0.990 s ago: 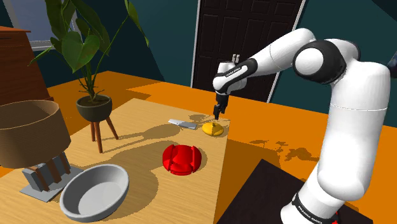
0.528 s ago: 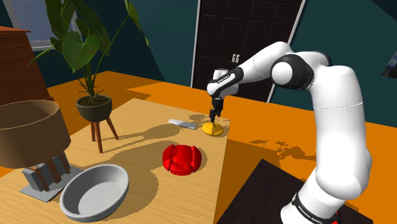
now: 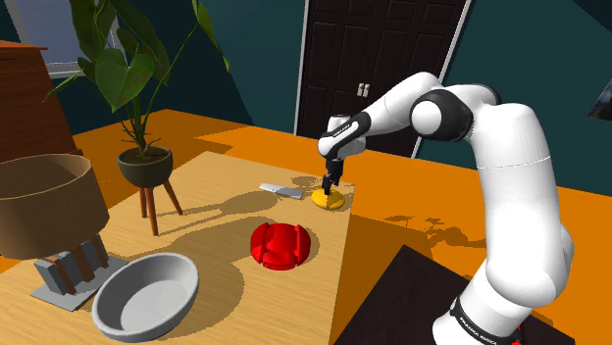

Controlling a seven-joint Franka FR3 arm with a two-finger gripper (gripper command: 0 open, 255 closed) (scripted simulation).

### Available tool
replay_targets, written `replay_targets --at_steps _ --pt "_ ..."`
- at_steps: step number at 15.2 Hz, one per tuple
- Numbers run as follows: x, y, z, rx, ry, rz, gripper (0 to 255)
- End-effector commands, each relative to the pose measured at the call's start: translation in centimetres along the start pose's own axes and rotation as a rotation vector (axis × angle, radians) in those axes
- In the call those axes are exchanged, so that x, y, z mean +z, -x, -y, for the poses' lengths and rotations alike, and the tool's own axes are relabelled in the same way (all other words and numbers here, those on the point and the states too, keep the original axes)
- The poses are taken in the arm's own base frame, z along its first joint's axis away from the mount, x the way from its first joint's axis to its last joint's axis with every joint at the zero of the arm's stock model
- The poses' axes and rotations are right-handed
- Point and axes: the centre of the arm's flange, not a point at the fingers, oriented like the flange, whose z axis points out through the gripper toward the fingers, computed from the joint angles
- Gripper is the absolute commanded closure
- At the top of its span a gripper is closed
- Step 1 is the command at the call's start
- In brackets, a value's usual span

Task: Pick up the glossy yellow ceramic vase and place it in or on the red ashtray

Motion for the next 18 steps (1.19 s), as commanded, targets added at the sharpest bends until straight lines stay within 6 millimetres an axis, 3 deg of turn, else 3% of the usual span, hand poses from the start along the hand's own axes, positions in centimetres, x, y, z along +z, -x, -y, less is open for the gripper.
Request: replay_targets --at_steps 1,5,6,15,18 --pt "0.1 0.0 0.0 0.000 0.000 0.000 0" --pt "0.1 0.0 0.0 0.000 0.000 0.000 0" --pt "0.1 0.0 0.0 0.000 0.000 0.000 255" --pt "0.1 0.0 0.0 0.000 0.000 0.000 255" --pt "-1.5 0.1 -0.1 0.000 0.000 0.000 255"
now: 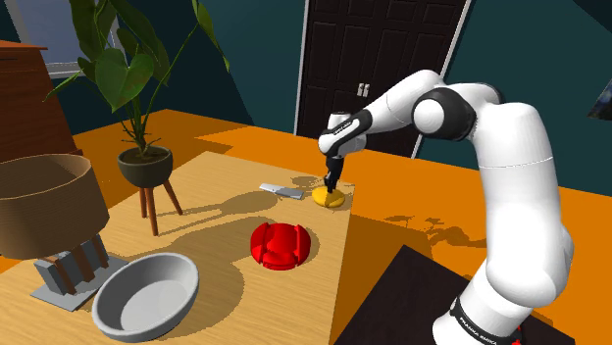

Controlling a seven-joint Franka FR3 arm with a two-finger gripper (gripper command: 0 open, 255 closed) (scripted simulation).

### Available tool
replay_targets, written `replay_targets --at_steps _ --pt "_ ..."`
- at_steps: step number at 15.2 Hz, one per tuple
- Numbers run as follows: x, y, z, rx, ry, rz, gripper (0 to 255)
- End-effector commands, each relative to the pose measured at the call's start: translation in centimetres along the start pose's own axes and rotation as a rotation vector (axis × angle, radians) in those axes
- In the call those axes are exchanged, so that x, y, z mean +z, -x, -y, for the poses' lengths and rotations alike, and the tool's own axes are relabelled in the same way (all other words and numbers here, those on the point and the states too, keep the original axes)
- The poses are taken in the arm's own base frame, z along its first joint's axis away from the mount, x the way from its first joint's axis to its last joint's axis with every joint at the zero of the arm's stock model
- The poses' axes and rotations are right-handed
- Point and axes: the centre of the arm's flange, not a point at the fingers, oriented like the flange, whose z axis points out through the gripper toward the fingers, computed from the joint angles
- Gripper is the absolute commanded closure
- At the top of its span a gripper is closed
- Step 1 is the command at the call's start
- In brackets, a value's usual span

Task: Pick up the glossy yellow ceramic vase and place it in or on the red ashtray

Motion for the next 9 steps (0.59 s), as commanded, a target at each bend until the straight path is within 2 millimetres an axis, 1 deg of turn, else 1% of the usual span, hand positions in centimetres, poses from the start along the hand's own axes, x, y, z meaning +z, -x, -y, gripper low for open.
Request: replay_targets --at_steps 1,9 --pt "-1.0 0.1 -0.1 0.000 0.000 0.000 255" --pt "-5.2 0.3 -0.3 0.000 0.000 0.000 255"
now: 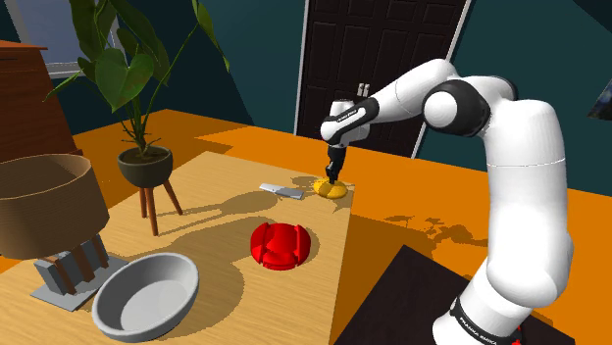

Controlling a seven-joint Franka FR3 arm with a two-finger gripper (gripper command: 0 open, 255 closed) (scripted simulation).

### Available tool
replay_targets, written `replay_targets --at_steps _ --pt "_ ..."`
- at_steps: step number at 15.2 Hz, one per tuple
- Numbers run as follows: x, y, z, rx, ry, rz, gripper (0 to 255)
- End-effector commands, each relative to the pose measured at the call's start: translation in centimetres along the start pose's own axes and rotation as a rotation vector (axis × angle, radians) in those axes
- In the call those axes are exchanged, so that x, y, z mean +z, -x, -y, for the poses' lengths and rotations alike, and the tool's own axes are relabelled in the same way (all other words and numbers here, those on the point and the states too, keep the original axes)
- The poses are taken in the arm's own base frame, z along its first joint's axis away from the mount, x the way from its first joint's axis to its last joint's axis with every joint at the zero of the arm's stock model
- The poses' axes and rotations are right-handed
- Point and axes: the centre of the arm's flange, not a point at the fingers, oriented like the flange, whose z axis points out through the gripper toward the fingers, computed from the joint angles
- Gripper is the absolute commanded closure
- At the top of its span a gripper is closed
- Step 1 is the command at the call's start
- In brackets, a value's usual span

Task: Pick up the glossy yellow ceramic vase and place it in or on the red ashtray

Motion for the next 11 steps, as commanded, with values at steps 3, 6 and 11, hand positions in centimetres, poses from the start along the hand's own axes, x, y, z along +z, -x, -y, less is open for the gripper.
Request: replay_targets --at_steps 3,6,11 --pt "-2.1 0.0 -0.2 0.000 0.000 0.000 255" --pt "-3.6 0.1 -0.3 0.000 0.000 0.000 255" --pt "-6.3 0.2 -0.4 0.000 0.000 0.000 255"
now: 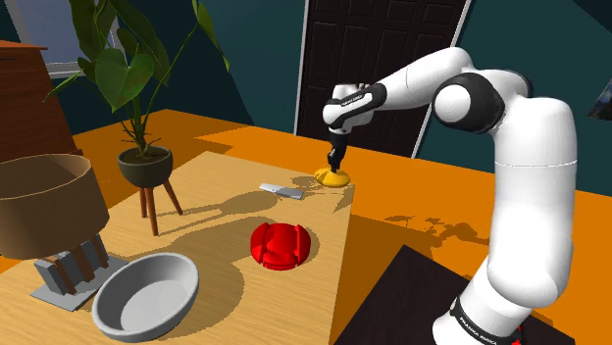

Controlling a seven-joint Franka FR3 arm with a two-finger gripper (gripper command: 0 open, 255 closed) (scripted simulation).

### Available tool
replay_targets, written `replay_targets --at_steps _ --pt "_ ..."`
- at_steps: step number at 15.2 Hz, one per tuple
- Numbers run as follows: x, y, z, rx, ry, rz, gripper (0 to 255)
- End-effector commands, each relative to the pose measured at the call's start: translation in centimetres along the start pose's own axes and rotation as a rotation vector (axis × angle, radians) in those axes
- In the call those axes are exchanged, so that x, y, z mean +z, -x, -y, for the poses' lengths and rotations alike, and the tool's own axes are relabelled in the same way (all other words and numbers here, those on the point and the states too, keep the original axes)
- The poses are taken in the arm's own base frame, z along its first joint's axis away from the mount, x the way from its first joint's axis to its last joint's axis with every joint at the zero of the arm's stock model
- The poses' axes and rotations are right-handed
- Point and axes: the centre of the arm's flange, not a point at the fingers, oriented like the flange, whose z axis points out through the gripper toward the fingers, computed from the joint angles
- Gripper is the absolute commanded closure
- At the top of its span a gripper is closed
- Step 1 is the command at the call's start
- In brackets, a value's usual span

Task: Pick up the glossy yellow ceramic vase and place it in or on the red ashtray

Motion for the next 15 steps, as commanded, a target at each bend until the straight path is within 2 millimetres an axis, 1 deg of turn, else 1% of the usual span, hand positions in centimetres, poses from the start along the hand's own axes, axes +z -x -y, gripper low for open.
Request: replay_targets --at_steps 1,15 --pt "-0.8 0.0 1.1 0.000 0.000 0.000 255" --pt "-4.2 -0.3 19.3 0.000 0.000 0.000 255"
